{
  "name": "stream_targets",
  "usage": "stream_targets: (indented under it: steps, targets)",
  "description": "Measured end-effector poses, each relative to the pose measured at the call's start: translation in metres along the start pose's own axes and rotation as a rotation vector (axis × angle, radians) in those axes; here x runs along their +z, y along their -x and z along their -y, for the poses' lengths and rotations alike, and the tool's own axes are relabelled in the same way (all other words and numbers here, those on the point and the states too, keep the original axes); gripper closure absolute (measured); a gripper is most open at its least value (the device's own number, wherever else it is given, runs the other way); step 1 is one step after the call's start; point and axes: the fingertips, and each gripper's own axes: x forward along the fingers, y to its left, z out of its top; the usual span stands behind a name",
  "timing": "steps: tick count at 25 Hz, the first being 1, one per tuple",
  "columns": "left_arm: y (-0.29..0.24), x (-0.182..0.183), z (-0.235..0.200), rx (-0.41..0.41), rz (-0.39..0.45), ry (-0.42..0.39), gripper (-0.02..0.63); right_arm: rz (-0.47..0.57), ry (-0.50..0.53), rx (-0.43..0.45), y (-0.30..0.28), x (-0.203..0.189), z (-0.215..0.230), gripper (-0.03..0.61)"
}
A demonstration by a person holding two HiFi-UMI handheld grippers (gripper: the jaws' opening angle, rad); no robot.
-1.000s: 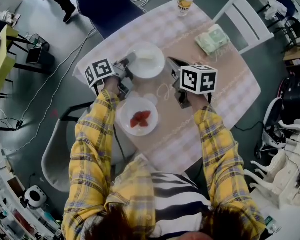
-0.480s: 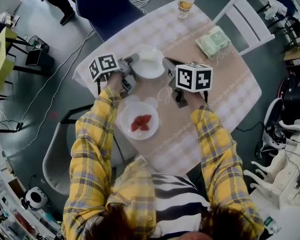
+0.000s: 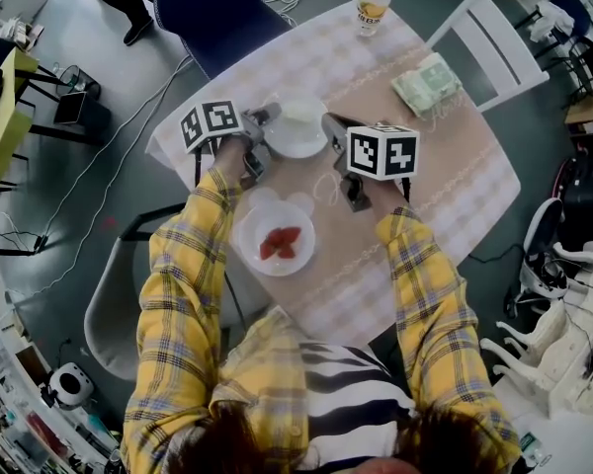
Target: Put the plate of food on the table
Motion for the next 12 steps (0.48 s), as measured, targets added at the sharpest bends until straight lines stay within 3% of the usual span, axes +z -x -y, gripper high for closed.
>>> stream_targets:
  steps: [2, 4, 8, 12]
  targets:
    - [-0.001, -0.002, -0.002, 0.034, -0.034, -0.047, 0.549, -0.003, 0.025, -0.002, -0.002, 0.000, -0.002, 0.580]
    - [0.000, -0.003, -0.004, 0.074, -0.071, -0.117, 0.585, -0.010, 0.030, -0.004, -0.004, -0.002, -0.001, 0.580]
    - [0.001, -0.005, 0.002, 0.129, -0.120, -0.307, 0.568, -0.029, 0.015, -0.009, -0.008, -0.007, 0.001, 0.580]
    - [0.002, -0.009, 0.000, 0.187, -0.149, -0.442, 0.534, -0.043, 0.011, -0.012, -0.011, -0.010, 0.002, 0.580]
